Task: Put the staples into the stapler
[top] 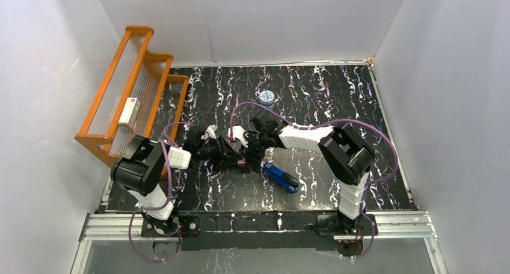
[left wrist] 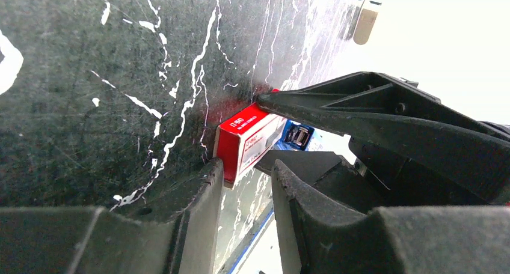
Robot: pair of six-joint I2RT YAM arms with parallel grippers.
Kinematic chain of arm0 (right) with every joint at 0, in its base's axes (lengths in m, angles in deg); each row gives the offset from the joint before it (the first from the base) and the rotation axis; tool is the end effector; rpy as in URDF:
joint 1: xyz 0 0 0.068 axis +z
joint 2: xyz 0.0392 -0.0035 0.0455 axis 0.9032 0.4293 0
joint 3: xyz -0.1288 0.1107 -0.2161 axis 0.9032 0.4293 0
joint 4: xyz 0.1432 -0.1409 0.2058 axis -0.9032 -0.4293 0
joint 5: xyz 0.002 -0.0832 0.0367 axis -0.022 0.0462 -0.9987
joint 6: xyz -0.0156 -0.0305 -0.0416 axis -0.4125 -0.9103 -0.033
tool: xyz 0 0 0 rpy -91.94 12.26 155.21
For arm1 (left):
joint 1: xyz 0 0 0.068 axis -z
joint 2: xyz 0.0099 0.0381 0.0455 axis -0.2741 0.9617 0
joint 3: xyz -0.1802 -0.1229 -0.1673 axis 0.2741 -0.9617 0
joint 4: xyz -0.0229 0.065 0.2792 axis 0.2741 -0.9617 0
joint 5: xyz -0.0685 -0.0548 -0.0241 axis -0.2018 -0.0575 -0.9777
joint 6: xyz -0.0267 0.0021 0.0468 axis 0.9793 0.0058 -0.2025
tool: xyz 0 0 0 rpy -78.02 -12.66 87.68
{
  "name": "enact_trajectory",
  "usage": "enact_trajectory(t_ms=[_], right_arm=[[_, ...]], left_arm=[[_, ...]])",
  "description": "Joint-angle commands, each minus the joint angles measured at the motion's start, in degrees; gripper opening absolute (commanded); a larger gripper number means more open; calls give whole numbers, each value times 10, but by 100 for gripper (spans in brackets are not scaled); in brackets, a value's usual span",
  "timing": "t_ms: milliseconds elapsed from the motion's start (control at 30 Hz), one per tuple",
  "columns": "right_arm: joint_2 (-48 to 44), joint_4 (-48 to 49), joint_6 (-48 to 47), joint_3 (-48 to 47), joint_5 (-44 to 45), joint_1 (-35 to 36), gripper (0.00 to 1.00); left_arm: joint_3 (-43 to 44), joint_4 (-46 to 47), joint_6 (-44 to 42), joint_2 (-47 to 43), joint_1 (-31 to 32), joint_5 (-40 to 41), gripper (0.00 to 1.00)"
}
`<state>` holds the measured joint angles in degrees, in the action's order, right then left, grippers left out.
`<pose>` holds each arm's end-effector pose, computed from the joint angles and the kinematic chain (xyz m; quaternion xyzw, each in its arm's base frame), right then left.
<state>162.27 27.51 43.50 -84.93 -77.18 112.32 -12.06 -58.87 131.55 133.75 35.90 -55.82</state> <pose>0.2624 0.3131 0.1435 -0.6483 0.6581 0.2650 0.2764 0.2586 -0.1187 0.0896 -0.1241 0.8438 -0.5050 0.1326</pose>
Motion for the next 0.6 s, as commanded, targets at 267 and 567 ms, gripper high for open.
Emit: enact_trajectory(t_ms=[267,567], right_arm=[[7,29,-10,-6,-5,14,49],[20,83,-3,-7,22,45,46]], left_arm=[[-4,90,11,14,2,-32,32],[-9,107,14,29,2,-42,29]])
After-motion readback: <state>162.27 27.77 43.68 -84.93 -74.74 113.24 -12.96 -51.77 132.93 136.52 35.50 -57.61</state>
